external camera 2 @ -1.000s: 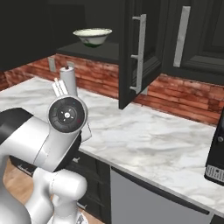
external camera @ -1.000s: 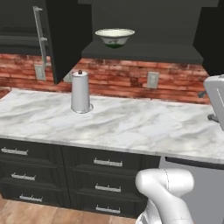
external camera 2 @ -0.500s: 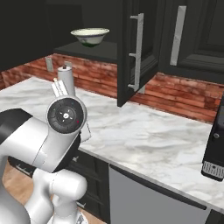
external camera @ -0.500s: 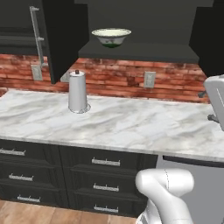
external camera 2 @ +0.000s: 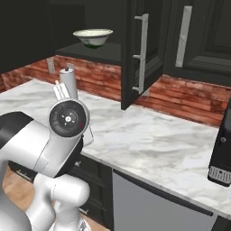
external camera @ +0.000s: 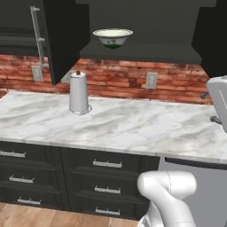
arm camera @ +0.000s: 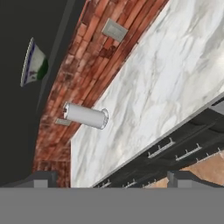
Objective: Move the bowls from the cabinet to the plates on the dining table.
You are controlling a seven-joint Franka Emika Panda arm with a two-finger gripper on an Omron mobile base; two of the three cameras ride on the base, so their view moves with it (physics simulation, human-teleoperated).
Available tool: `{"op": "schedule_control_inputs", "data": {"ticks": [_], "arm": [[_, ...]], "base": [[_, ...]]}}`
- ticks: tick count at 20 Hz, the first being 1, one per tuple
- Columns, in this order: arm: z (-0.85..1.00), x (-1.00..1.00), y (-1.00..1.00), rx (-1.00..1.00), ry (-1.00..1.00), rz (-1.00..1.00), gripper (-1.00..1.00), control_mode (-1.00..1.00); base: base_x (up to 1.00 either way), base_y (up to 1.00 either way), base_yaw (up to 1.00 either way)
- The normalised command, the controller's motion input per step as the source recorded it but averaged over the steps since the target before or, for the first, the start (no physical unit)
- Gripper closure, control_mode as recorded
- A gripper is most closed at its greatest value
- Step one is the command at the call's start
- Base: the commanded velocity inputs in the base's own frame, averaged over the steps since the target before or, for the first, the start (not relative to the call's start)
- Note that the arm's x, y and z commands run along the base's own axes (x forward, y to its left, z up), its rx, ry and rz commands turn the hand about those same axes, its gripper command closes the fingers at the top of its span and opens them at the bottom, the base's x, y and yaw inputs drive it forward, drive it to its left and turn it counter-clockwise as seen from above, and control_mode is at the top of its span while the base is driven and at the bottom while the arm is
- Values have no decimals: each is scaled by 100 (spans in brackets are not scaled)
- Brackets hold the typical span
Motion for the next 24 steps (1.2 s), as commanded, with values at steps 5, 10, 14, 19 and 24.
{"op": "schedule_control_inputs", "data": {"ticks": [5, 10, 14, 19, 24], "arm": [[0, 0, 0, 0, 0, 0, -100, 100], [0, 0, 0, 0, 0, 0, -100, 100], [0, 0, 0, 0, 0, 0, -100, 100], [0, 0, 0, 0, 0, 0, -100, 100], [0, 0, 0, 0, 0, 0, -100, 100]], "base": [[0, 3, -25], [0, 0, -25], [0, 0, -25], [0, 0, -25], [0, 0, -25]]}}
